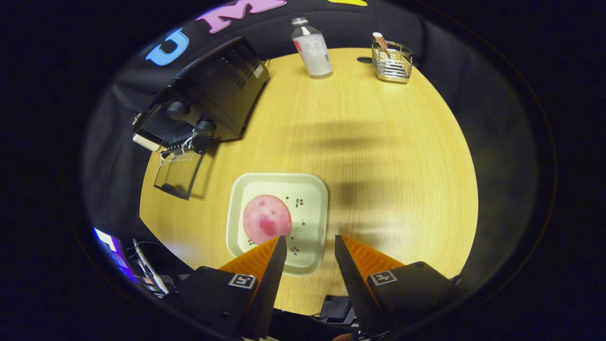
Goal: Open the toaster oven, put the food inside, and close the toaster oven door.
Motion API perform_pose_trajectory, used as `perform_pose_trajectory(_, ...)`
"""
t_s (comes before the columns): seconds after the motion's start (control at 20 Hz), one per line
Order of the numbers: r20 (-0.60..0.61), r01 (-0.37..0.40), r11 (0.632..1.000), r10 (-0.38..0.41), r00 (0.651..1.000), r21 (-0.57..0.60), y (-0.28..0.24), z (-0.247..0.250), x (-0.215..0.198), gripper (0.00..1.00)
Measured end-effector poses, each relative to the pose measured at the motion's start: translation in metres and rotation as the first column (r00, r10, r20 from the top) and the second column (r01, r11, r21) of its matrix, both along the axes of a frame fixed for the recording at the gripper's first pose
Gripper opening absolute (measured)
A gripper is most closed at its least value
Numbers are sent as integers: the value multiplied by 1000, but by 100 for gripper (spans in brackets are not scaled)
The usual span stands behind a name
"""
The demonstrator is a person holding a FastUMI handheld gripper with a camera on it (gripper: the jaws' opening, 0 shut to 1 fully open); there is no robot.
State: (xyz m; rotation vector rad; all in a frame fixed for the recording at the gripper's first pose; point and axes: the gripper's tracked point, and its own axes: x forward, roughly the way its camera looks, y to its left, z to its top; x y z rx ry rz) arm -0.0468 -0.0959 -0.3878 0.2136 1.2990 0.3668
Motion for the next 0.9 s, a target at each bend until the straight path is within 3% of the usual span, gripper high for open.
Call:
perform_pose_trajectory(0.1, -59, -8, 1000, 9, 998, 9, 1, -15, 5, 57)
perform_pose_trajectory(0.25, -111, -18, 999, 21, 994, 30, 9, -24, 11, 56)
perform_pose_trajectory(0.35, -140, -25, 999, 18, 990, -44, 1, -31, 10, 55)
perform_pose_trajectory(0.5, -169, 1, 996, -17, 985, -93, -2, -31, 11, 18)
perform_pose_trajectory(0.6, -183, 2, 1000, -1, 983, 5, 6, -32, 10, 13)
perform_pose_trajectory(0.8, -282, 206, 947, -133, 950, 248, 10, -26, 2, 6)
perform_pose_trajectory(0.9, -263, 224, 933, -149, 953, 282, 8, -28, 3, 6)
